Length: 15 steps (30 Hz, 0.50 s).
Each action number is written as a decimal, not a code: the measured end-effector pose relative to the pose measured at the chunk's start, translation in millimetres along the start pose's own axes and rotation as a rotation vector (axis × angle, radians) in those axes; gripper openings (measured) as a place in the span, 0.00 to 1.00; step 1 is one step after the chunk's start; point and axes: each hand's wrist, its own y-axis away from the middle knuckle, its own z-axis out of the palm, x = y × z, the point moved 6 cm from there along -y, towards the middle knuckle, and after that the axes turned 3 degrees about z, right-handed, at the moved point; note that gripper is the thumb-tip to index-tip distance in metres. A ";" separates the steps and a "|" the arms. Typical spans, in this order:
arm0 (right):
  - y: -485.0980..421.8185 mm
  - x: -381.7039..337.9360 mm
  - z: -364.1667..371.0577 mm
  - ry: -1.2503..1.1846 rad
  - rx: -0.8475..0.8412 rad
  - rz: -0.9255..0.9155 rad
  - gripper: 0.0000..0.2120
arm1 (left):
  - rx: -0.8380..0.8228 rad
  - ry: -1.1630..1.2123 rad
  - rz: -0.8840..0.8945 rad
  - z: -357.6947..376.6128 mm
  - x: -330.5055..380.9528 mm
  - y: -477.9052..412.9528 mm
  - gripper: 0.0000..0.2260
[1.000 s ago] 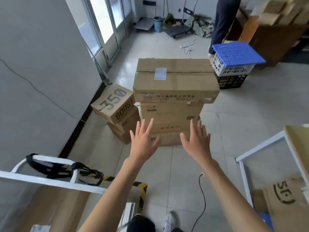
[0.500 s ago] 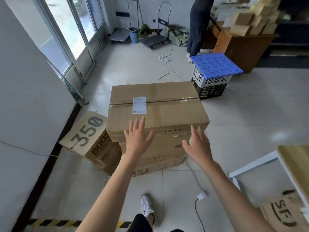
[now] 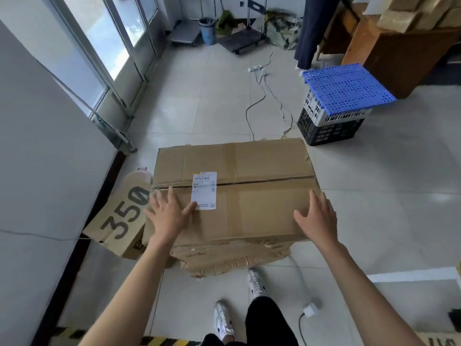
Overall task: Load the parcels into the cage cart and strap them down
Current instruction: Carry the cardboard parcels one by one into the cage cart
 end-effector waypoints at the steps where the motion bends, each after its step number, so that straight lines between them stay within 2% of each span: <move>1: -13.4 0.3 -1.8 -0.025 -0.006 0.006 0.39 | 0.003 0.025 -0.042 -2.1 -5.4 -8.9 0.46; 4: -51.8 1.5 -3.8 -0.169 -0.073 0.054 0.43 | 0.047 0.165 -0.140 -8.0 -24.9 -32.1 0.50; 7: -83.4 -0.9 -3.2 -0.227 -0.105 0.108 0.44 | 0.041 0.295 -0.293 -7.4 -45.7 -42.5 0.49; 11: -100.9 -11.2 -4.6 -0.244 -0.071 0.121 0.44 | 0.060 0.333 -0.392 -6.0 -53.2 -42.3 0.48; 15: -117.2 -43.2 -13.8 -0.194 -0.094 0.032 0.43 | 0.059 0.345 -0.516 -11.5 -73.2 -19.4 0.50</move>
